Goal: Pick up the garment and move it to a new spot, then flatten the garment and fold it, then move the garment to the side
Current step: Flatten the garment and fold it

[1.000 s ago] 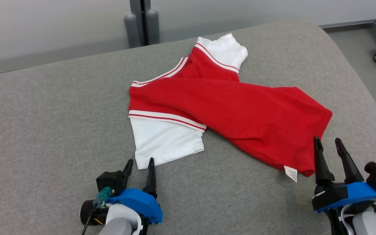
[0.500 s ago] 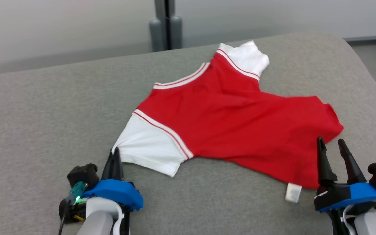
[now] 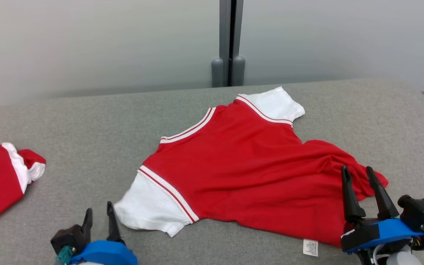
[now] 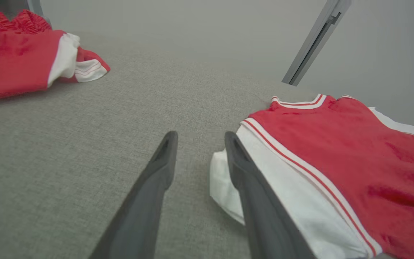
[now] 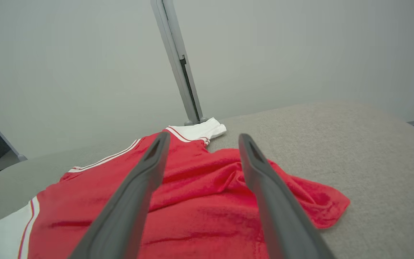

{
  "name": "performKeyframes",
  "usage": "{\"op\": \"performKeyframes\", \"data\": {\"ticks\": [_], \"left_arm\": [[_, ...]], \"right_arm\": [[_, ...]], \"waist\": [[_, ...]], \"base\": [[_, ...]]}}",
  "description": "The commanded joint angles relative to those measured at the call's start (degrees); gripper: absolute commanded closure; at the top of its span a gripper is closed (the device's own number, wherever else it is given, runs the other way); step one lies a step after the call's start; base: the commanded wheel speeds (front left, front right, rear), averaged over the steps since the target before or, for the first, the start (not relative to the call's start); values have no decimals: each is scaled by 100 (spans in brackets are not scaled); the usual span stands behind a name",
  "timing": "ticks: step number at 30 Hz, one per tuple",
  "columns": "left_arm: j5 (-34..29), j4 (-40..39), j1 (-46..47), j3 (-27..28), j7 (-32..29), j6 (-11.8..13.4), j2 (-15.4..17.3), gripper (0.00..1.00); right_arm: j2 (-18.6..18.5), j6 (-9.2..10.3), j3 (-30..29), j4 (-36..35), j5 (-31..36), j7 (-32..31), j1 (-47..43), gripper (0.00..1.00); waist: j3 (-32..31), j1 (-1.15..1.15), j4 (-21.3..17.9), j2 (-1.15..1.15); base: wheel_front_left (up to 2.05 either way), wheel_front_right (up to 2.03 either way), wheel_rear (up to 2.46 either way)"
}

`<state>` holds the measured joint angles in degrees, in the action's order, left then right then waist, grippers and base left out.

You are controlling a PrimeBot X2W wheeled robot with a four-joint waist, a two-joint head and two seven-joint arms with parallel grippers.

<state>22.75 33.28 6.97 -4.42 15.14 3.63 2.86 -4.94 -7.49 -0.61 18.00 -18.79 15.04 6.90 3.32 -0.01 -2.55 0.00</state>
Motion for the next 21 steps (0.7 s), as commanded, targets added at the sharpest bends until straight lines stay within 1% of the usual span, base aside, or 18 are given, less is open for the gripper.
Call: {"op": "performKeyframes", "data": {"ticks": [1, 6, 12, 15, 21], "left_arm": [[-99, -153, -129, -32, 1, 29, 0, 0], [-320, -557, -472, -137, 1, 110, 0, 0], [-350, -660, -647, -275, 1, 131, 1, 0], [-321, -643, -665, -314, 1, 111, 1, 0], [-273, -585, -598, -492, 1, 86, 1, 0]], "right_arm": [[37, -1, -12, -115, 96, 19, -96, 0], [116, -1, 10, -250, 333, 18, -306, 0], [165, -1, 30, 86, 439, 19, -459, 0], [176, -1, -15, 433, 471, 18, -542, 0], [185, -1, -394, 1440, 511, 19, -527, 0]], "waist": [[-91, 1, 13, 0], [-262, 1, 60, 0], [-309, 1, 72, 0], [-290, 1, 54, 0], [-205, 1, 64, 0]], "base": [[0, 0, 0], [0, 0, 0], [0, 0, 0], [0, 0, 0], [0, 0, 0]]}}
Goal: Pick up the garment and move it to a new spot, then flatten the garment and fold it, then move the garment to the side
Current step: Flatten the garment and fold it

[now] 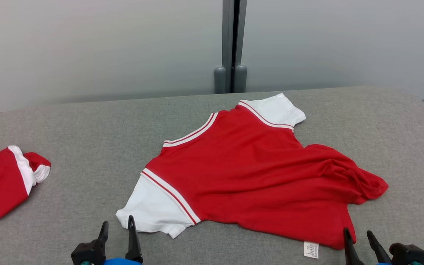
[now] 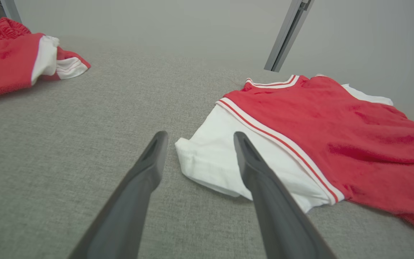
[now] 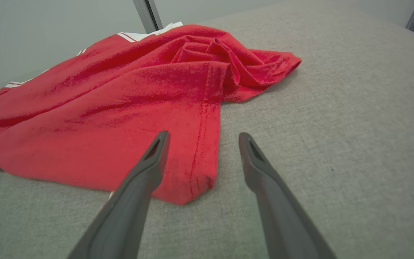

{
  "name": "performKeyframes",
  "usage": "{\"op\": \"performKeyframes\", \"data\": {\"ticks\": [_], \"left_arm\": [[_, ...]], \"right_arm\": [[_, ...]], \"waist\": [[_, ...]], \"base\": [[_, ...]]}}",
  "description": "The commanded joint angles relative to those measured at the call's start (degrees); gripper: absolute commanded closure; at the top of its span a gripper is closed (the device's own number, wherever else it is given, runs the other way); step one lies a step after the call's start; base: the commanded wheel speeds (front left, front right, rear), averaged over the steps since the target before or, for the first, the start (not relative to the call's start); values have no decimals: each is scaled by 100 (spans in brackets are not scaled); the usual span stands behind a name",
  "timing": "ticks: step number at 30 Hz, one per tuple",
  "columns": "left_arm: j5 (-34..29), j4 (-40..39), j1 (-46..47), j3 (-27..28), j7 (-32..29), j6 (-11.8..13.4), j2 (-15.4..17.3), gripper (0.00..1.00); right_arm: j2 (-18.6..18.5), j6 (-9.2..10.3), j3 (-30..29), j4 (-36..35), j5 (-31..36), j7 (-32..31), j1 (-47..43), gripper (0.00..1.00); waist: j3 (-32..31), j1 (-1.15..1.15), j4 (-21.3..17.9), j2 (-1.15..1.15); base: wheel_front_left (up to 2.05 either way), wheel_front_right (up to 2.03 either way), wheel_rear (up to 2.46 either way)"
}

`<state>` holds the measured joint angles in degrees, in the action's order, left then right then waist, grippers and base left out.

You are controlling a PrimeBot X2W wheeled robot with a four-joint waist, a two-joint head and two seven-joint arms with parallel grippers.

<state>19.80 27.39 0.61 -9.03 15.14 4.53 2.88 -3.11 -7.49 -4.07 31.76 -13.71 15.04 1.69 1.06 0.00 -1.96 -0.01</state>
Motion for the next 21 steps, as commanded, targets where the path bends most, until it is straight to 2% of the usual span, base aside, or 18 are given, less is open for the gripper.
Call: {"op": "performKeyframes", "data": {"ticks": [1, 9, 16, 17, 18, 19, 21], "left_arm": [[31, 13, 54, -55, 1, -8, -2, 0], [57, 35, 155, -219, 1, -30, -1, 0], [82, -11, 193, -203, 1, -27, -1, 0], [87, -22, 182, -201, 1, -27, -3, 0], [102, -29, 166, -200, 1, -22, -2, 0], [120, -37, 151, -200, 1, -16, -2, 0], [158, -42, 141, -207, 1, -18, -1, 0]], "right_arm": [[5, -1, -105, 187, 18, 19, 37, 0], [17, -1, -122, 932, 58, 18, 371, 0], [65, -11, 375, 1549, -108, -37, 419, 0], [85, -17, 474, 1622, -117, -40, 397, 44], [102, -25, 572, 1682, -156, -45, 364, 93], [108, -31, 635, 1720, -188, -58, 334, 100], [101, -28, 659, 1664, -268, -58, 292, 100]], "waist": [[41, 0, 6, 1], [171, 0, 100, 1], [272, 0, 201, 1], [276, 0, 203, 1], [277, 0, 202, 1], [277, 0, 197, 1], [271, 0, 175, 1]], "base": [[0, 0, 0], [0, 0, 0], [0, 0, 0], [0, 0, 0], [0, 0, 0], [0, 0, 0], [0, 0, 0]]}}
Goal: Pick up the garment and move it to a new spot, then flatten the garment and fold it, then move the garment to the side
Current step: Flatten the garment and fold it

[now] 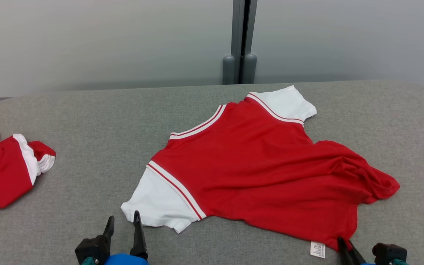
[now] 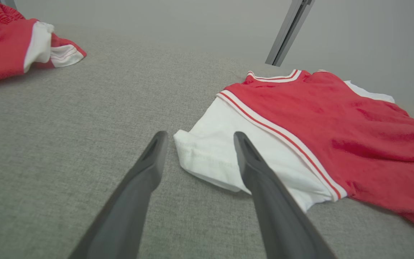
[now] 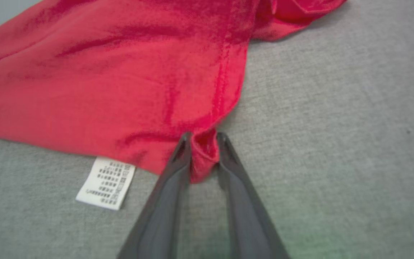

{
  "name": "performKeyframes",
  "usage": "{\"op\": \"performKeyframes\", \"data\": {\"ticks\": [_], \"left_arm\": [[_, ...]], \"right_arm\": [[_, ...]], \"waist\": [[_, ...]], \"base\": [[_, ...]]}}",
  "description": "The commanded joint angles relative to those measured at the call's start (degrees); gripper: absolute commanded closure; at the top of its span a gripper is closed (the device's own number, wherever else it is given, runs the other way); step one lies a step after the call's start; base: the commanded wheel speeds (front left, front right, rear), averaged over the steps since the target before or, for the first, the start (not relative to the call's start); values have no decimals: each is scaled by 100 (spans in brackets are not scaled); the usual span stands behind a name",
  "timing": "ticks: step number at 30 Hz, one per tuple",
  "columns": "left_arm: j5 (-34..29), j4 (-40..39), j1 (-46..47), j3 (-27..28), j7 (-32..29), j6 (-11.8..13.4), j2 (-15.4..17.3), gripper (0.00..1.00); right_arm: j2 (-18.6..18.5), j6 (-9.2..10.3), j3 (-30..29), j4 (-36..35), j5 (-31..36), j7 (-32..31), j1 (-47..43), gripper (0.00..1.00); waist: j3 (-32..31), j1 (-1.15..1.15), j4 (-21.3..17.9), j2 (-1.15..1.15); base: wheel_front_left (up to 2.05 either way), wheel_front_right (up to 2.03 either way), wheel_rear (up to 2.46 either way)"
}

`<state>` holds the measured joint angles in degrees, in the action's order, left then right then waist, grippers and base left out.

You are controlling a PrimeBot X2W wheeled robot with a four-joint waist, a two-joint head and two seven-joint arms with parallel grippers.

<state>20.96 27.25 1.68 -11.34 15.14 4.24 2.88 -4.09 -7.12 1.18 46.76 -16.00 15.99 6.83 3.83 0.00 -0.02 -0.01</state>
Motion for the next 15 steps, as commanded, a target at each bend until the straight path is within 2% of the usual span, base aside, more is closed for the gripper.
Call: {"op": "performKeyframes", "data": {"ticks": [1, 7, 15], "left_arm": [[42, -28, 34, 25, 1, 12, -1, 0], [191, 26, 5, -25, 1, -57, -3, 0], [575, 305, 149, -151, 1, -230, -3, 0]], "right_arm": [[198, -65, 134, 163, -38, -154, -221, 100], [-233, -31, -355, -463, -194, -89, -291, 100], [-355, -37, -767, -1053, -130, -83, -228, 100]], "waist": [[-6, 0, -18, 1], [-83, 0, -178, 1], [-9, 0, -419, 1]], "base": [[0, 0, 0], [0, 0, 0], [0, 0, 0]]}}
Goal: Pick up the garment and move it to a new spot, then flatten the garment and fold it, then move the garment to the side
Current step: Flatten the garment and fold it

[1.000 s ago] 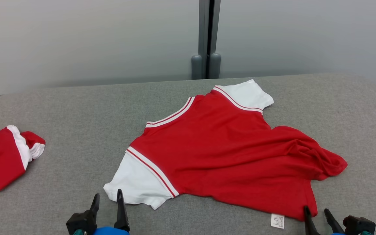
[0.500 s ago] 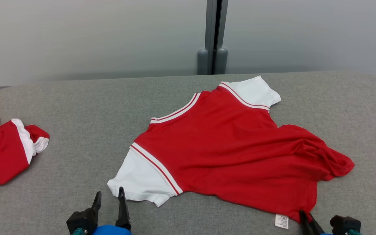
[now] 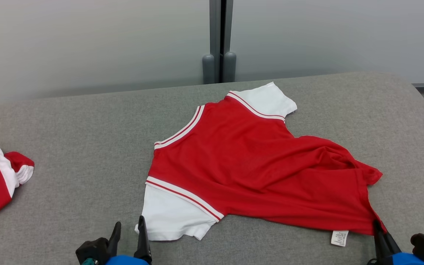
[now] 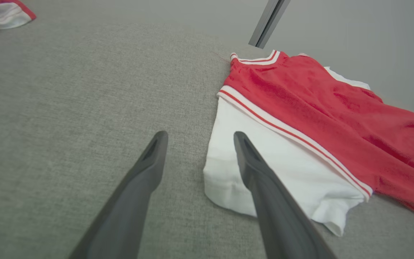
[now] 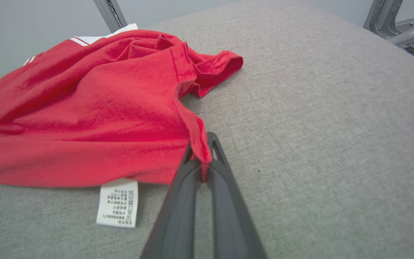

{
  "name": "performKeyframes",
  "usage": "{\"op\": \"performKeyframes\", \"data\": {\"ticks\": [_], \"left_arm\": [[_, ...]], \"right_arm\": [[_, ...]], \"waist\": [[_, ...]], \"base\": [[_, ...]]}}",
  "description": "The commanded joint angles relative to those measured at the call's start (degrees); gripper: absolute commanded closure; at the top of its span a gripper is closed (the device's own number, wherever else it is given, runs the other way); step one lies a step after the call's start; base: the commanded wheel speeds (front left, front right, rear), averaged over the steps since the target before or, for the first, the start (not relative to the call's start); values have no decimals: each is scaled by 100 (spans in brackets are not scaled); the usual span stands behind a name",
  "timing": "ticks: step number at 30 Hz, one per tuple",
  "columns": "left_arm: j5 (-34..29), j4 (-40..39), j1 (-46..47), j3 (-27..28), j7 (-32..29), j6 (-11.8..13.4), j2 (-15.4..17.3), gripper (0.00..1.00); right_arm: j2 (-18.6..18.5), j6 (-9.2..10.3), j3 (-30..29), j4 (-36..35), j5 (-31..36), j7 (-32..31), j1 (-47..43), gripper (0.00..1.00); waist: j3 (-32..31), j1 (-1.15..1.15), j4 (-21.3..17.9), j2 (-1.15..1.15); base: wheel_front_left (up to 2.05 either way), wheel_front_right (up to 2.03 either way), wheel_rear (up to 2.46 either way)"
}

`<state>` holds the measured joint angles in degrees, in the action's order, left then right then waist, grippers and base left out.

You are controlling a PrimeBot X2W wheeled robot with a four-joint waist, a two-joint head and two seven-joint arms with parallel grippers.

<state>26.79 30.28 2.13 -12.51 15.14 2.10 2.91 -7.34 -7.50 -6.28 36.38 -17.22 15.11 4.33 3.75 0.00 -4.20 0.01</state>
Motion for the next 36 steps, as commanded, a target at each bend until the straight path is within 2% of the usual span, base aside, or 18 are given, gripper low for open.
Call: {"op": "performKeyframes", "data": {"ticks": [1, 6, 15, 16, 17, 18, 23, 27, 32, 36], "left_arm": [[92, 64, 103, -62, 1, -62, -5, 0], [495, 382, 219, -279, 1, -295, -3, 0], [851, 961, 463, -615, -7, -417, -3, 0], [852, 993, 483, -637, -8, -439, -3, 11], [845, 1000, 495, -657, -8, -463, -7, 78], [847, 1003, 488, -682, -7, -481, -8, 100], [989, 709, 551, -665, 1, -688, -4, 100], [917, -248, 814, -300, 8, -815, 1, 100], [364, -1307, 1506, 65, 8, -919, -4, 100], [-9, -1902, 2253, 270, 7, -943, 171, 100]], "right_arm": [[-32, 1, -18, -31, -8, 4, 37, 100], [32, 1, 11, -122, 3, 4, 120, 100], [35, 1, 73, -168, -51, 4, 155, 100], [30, 1, 74, -173, -51, 3, 159, 100], [23, 1, 67, -174, -55, 4, 166, 100], [10, 1, 59, -178, -62, 3, 179, 100], [61, 1, 4, -494, -350, 4, 289, 100], [66, 0, -116, -1219, -809, 4, 513, 100], [-204, 0, -22, -2038, -1213, 4, 1080, 100], [-542, 0, 159, -2516, -1484, 4, 1675, 100]], "waist": [[15, 0, -21, -1], [79, 0, -72, -1], [148, 0, -64, -1], [150, 0, -58, -1], [150, 0, -50, -1], [148, 0, -40, -1], [83, 0, 22, -1], [-71, 0, 65, -1], [-356, 0, 128, -1], [-522, 0, 186, -1]], "base": [[0, 0, 0], [0, 0, 0], [0, 0, 0], [0, 0, 0], [0, 0, 0], [0, 0, 0], [0, 0, 0], [0, 0, 0], [0, 0, 0], [0, 0, 0]]}}
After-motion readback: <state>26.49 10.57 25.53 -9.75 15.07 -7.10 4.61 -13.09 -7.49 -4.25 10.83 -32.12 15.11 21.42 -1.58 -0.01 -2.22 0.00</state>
